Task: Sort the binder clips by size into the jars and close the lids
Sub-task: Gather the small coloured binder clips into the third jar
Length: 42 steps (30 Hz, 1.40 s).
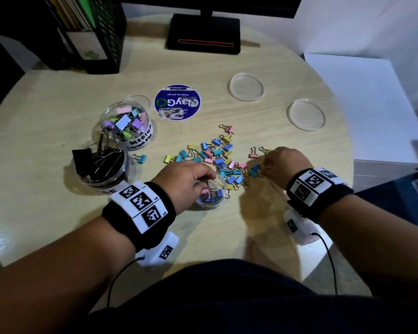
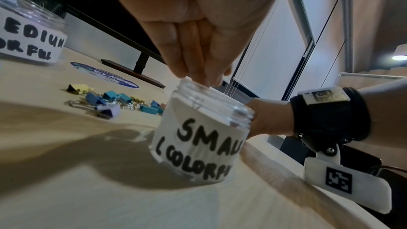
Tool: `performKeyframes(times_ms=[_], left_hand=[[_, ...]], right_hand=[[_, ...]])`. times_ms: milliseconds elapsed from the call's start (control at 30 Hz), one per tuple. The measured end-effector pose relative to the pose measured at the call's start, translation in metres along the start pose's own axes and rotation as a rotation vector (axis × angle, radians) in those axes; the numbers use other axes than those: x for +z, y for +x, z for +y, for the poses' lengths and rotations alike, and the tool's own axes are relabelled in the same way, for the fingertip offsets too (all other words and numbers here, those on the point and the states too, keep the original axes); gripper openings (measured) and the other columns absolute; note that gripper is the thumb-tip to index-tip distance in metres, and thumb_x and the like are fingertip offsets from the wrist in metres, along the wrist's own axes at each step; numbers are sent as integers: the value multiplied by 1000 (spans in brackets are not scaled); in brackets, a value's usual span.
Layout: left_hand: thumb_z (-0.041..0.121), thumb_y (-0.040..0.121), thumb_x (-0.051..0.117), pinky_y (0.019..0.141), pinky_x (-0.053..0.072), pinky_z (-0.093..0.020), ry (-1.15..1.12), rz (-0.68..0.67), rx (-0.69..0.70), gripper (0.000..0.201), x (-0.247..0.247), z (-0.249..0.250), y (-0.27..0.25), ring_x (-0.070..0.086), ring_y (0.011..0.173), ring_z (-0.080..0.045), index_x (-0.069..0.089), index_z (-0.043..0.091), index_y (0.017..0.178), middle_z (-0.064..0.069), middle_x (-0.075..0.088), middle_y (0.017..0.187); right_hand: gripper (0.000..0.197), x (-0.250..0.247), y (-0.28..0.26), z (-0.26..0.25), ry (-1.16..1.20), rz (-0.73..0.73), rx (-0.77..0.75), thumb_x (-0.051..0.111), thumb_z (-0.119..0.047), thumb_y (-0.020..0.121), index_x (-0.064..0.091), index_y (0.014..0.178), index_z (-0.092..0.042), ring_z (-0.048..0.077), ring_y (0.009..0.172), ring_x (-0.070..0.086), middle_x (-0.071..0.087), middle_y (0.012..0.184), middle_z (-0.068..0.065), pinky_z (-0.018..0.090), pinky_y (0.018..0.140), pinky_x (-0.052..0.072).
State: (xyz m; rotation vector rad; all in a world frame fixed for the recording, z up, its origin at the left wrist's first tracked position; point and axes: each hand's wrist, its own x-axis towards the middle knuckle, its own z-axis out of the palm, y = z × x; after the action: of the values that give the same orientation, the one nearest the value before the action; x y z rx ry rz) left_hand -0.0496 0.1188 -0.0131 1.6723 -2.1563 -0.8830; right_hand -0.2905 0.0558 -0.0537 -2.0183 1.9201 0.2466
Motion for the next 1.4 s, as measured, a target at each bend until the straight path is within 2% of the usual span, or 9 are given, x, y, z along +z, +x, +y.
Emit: performKeyframes(times_ms=[167, 367, 600, 767, 900, 1000, 1100, 1233, 1400], left_hand=[[25, 77, 74, 92, 33, -17, 64, 29, 12, 33, 1, -6, -4, 52, 112, -13, 68, 22, 109, 6, 57, 122], [62, 61, 72, 110, 29, -34, 243, -173, -127, 83, -2, -12, -5, 32, 127, -9, 44, 35, 134, 18, 37, 138], [60, 63, 72, 107, 33, -31, 199, -138, -124, 80, 3, -15, -6, 38, 121, -7, 46, 32, 134, 19, 42, 133], [49, 65, 77, 107, 33, -30, 157, -109, -102, 78, 5, -10, -2, 41, 123, -12, 46, 31, 134, 13, 44, 134], [40, 68, 75, 105, 35, -33, 170, -100, -98, 78, 7, -10, 5, 41, 123, -13, 40, 30, 137, 10, 44, 137], [51, 64, 76, 105, 36, -35, 159, -109, -114, 81, 8, -11, 6, 43, 122, -13, 41, 34, 135, 11, 47, 135], [54, 64, 75, 106, 34, -35, 163, -113, -110, 81, 6, -11, 5, 41, 124, -14, 42, 36, 135, 12, 46, 137], [57, 65, 72, 108, 31, -32, 189, -106, -90, 79, 6, -13, 4, 38, 127, -12, 41, 38, 135, 12, 42, 140], [58, 72, 65, 103, 38, -34, 92, -89, -125, 66, 5, -16, 1, 44, 120, -14, 46, 35, 131, 10, 42, 137]], right_hand=[[31, -3, 0, -2, 8, -13, -16, 63, -28, 82, 63, 113, -23, 28, 101, 56, 59, 109, 8, 31, 80, 47], [22, -1, -1, -3, -26, -29, -27, 59, -25, 84, 62, 103, -15, 27, 98, 54, 54, 108, 9, 29, 73, 44], [24, -9, -13, -12, 15, 13, -82, 65, -35, 79, 63, 94, -16, 24, 95, 54, 57, 105, 5, 29, 73, 43], [27, -19, -45, -49, 347, 168, -425, 66, -43, 75, 64, 88, -19, 15, 88, 53, 51, 91, -8, 28, 78, 42], [27, -11, -50, -69, 244, 175, -558, 71, -39, 74, 66, 91, -18, 23, 95, 54, 60, 98, 2, 32, 84, 42], [31, -8, -43, -61, 267, 147, -487, 69, -38, 78, 67, 101, -18, 24, 102, 53, 60, 109, 4, 33, 88, 42], [20, -10, -30, -39, 341, 242, -340, 63, -23, 86, 68, 103, -14, 25, 98, 58, 62, 107, 7, 28, 81, 40], [35, -7, -15, -14, 74, 30, -194, 55, -16, 86, 63, 119, -26, 25, 104, 57, 59, 115, 4, 30, 87, 46], [24, 2, -14, -7, -63, -46, -203, 57, -19, 84, 66, 105, -12, 29, 98, 57, 62, 107, 9, 36, 84, 49]])
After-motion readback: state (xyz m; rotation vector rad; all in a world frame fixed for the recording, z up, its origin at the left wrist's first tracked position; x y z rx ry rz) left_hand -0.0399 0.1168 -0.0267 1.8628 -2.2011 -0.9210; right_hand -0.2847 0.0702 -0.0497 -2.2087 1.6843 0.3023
